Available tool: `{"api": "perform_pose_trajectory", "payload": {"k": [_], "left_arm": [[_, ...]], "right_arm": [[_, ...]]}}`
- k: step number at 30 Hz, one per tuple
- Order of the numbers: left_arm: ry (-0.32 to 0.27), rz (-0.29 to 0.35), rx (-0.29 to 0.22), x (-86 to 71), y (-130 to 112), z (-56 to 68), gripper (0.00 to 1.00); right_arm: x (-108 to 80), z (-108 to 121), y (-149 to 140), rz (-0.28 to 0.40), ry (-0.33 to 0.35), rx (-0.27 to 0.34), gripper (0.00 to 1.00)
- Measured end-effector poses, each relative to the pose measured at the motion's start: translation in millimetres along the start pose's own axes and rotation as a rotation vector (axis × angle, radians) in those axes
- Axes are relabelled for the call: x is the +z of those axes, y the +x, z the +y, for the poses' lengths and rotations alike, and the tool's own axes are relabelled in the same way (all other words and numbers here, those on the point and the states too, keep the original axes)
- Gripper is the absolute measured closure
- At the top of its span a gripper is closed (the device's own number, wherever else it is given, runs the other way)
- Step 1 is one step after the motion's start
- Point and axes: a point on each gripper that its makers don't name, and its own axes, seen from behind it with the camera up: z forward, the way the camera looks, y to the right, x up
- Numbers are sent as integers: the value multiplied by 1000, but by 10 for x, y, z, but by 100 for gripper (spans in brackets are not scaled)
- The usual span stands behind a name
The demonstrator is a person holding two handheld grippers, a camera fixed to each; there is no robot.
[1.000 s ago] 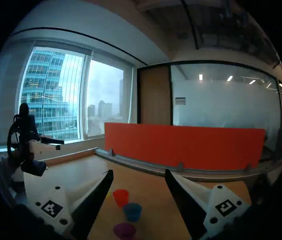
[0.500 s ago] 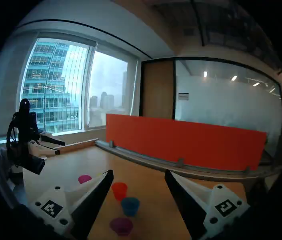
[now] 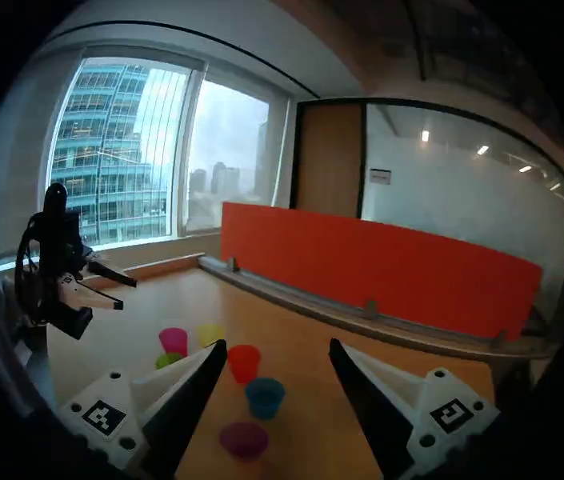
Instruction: Pour water
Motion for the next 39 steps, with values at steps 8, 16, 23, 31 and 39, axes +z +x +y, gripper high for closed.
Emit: {"api": "perform_pose_trajectory", "payload": {"k": [8, 16, 23, 31, 39], "left_arm": [[-34, -49, 17, 113, -236, 104, 2], [-59, -102, 33, 220, -491, 179, 2], [-62, -152, 32, 307, -732, 176, 2], [-79, -211, 43, 407, -989, 210, 2], [-87, -257, 36, 520, -1188, 184, 2]], "right_arm": [[100, -29, -97, -41, 23, -12, 1], [183, -19, -215, -85, 39, -28, 0], [286, -30, -341, -124, 56, -33, 1], [413, -30, -464, -161, 77, -44, 1], [548, -42, -599, -190, 97, -45, 1]]}}
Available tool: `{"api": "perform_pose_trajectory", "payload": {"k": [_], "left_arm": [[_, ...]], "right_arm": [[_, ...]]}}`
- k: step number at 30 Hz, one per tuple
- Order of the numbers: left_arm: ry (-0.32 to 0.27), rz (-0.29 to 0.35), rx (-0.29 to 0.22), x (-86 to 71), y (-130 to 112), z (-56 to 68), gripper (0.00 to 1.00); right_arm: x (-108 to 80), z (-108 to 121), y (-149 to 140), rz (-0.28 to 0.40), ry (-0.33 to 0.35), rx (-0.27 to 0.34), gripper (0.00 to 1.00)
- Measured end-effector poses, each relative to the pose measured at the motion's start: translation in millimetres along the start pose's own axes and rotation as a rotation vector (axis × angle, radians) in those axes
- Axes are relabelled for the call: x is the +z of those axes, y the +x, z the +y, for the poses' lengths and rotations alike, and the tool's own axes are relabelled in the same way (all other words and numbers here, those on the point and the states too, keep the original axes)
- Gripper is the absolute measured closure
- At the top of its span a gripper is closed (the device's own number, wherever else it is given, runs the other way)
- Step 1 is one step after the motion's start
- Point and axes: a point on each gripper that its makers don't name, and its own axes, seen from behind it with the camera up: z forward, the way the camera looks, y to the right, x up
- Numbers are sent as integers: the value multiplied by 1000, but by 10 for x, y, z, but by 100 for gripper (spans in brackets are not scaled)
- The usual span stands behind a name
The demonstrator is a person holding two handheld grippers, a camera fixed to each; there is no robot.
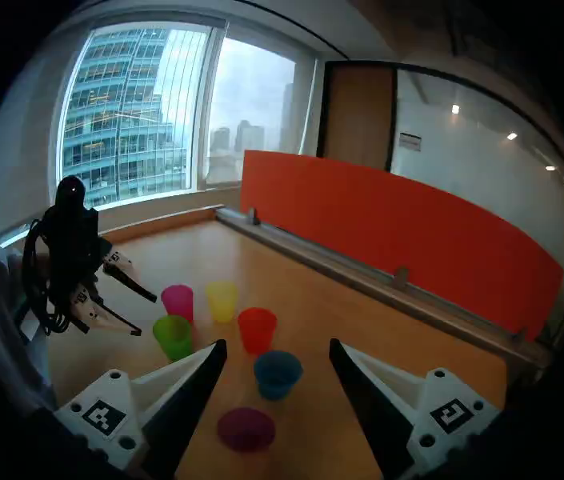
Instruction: Pour water
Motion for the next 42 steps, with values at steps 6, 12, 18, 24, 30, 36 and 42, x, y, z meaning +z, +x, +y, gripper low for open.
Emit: {"api": "perform_pose_trajectory", "payload": {"k": [6, 12, 18, 24, 30, 36, 42], "left_arm": [[-11, -32, 2, 101, -92, -13, 2], [-14, -57, -2, 195, -162, -49, 2], [-20, -69, -6, 276, -204, -67, 1], [-22, -83, -6, 356, -250, -74, 2], [-22, -94, -11, 430, -286, -99, 2], [-25, -102, -18, 502, -299, -111, 2], [-29, -101, -15, 554, -283, -112, 2]], "right_arm": [[93, 18, -55, -13, 9, 6, 1], [173, 48, -123, -29, 16, 6, 1], [256, 87, -188, -44, 16, 1, 1], [340, 83, -258, -61, 26, -5, 1], [425, 81, -290, -69, 37, -4, 1], [515, 103, -354, -90, 43, -11, 0], [591, 97, -376, -99, 51, -15, 1]]}}
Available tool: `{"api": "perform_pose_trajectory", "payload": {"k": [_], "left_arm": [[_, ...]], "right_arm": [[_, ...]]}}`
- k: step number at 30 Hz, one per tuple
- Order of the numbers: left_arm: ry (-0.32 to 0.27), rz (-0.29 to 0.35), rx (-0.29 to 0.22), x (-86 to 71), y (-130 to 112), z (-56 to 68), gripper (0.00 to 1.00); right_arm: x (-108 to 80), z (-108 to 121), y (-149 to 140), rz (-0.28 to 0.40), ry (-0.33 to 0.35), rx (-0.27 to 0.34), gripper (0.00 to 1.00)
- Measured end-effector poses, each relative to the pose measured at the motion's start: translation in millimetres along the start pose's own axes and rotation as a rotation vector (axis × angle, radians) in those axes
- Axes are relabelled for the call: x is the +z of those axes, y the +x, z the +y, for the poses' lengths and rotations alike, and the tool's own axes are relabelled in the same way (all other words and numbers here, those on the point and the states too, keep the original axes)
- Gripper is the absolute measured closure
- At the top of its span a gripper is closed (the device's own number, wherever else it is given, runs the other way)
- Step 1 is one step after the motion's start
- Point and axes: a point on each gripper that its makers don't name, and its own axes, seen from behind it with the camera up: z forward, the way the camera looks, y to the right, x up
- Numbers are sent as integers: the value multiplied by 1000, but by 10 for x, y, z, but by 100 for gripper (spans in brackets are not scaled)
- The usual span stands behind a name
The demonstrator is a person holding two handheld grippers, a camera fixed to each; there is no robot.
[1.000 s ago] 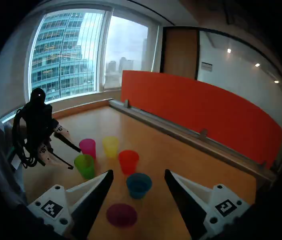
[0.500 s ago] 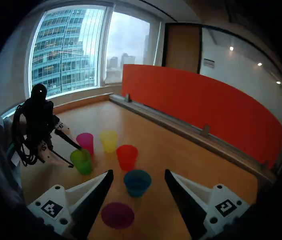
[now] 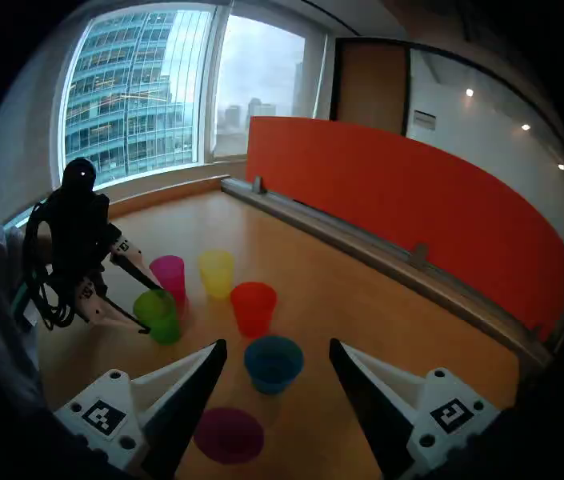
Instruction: Pour water
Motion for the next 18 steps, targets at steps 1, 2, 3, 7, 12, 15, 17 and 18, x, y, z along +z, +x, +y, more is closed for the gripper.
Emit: {"api": "perform_pose_trajectory", "payload": {"k": [1, 2, 3, 7, 12, 15, 17, 18], "left_arm": [[0, 0, 1, 9, 3, -2, 2], [-1, 0, 1, 17, 6, -5, 2], [-1, 1, 2, 24, 9, -7, 2], [-4, 1, 1, 53, 13, -10, 2], [-5, -2, 5, 79, 15, -13, 2], [-3, -4, 10, 91, 9, -12, 2], [-1, -4, 15, 95, 10, -13, 2], [0, -4, 18, 97, 10, -13, 2]], "right_arm": [[9, 0, 0, 0, 1, 0, 1], [18, 0, 0, 0, 2, 1, 1], [26, 1, 0, 0, 3, 1, 0], [49, 11, -6, -3, 4, 1, 0], [76, 27, -14, -5, 4, 0, 1], [95, 39, -18, -7, 1, -1, 0], [105, 49, -19, -9, 0, -1, 0], [109, 53, -20, -10, -1, -1, 0]]}}
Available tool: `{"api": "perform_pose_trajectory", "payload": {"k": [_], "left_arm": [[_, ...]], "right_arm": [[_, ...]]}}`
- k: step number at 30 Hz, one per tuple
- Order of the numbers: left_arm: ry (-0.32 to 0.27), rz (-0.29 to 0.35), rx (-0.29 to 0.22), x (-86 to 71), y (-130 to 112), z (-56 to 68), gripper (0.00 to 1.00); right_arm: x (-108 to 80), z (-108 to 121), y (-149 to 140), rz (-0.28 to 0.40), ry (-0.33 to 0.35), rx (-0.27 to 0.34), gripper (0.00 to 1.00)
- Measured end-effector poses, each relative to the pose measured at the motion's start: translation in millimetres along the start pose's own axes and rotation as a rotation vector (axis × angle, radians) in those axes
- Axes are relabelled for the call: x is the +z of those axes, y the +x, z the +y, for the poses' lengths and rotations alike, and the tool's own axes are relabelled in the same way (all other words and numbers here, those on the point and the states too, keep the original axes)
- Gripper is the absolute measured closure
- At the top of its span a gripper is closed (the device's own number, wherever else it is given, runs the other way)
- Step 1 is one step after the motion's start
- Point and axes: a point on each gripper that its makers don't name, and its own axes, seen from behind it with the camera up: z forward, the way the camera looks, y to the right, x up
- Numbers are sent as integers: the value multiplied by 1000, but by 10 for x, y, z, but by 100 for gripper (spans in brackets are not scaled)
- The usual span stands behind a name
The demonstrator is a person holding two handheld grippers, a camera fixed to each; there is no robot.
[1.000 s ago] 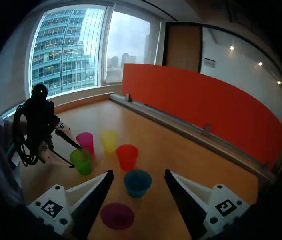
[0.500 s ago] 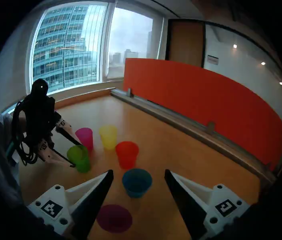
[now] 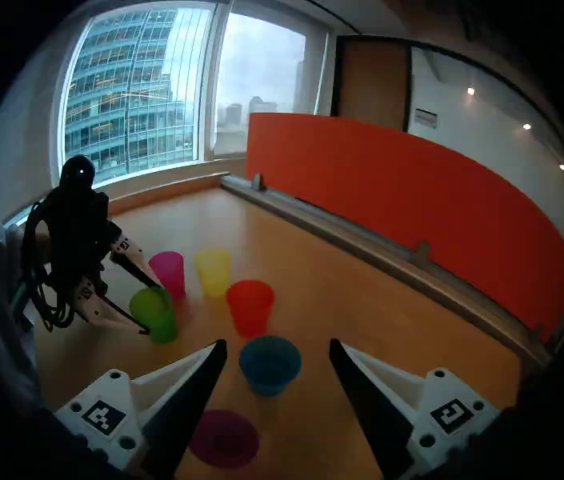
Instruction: Pour water
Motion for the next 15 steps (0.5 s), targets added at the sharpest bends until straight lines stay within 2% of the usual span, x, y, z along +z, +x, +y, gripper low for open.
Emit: {"api": "perform_pose_trajectory", "payload": {"k": [5, 11, 15], "left_arm": [[6, -2, 14, 13, 1, -2, 2], [18, 0, 18, 31, 5, -28, 12], [18, 2, 5, 35, 15, -47, 12]], "right_arm": [[12, 15, 1, 0, 0, 3, 1], [45, 20, -10, -6, 2, 3, 1], [77, 13, -44, -16, 5, 1, 0]]}}
